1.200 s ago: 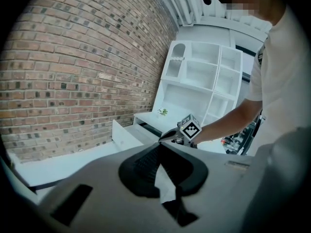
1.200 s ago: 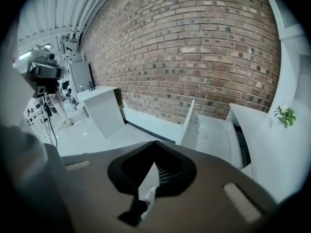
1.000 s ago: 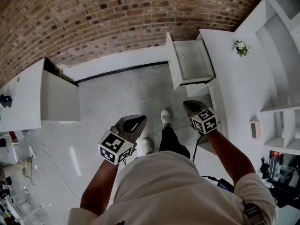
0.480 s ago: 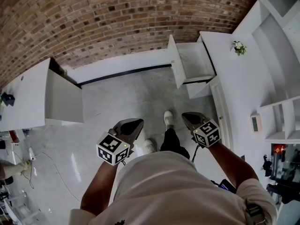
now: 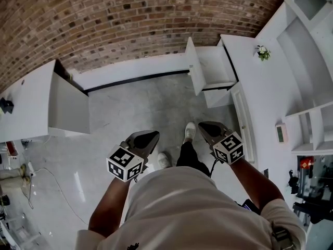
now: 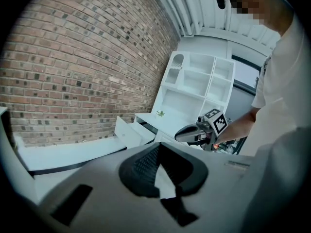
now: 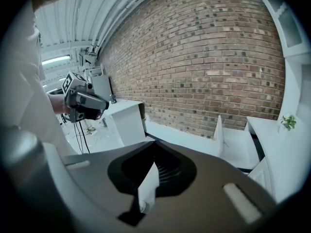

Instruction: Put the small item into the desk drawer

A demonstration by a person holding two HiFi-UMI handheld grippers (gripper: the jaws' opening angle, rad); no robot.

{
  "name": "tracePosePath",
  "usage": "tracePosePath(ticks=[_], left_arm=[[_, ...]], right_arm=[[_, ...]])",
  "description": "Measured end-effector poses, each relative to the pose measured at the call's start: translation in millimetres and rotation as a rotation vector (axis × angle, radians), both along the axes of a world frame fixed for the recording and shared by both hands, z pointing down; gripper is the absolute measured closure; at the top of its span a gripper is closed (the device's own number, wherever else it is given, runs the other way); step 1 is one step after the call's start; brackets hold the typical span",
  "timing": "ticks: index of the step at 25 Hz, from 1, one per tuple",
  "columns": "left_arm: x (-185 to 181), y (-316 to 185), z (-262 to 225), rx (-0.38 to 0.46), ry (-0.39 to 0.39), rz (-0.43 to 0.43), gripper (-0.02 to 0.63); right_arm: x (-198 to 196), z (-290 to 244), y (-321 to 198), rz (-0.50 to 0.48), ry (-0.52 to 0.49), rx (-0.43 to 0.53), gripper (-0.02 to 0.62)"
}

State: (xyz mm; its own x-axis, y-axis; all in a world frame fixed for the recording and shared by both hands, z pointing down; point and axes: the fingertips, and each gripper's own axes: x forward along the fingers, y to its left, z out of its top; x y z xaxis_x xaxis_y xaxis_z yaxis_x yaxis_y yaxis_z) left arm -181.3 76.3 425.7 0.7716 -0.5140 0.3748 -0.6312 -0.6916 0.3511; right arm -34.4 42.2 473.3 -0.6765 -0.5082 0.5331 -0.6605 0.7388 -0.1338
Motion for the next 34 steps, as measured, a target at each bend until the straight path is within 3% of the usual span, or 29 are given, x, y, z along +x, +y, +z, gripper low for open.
tracePosePath(ticks=[19,34], left_arm=[[-10,10,3,0.002,0.012,-0.030,0.600],[14,-26,5,-0.004,-0.006,-0.011,0.600]], right_arm=[[-18,-20,5,-0.046,0.004,0.038,0.583],[-2,-17,-28,-0.063,-0.009,0.029,0.583]])
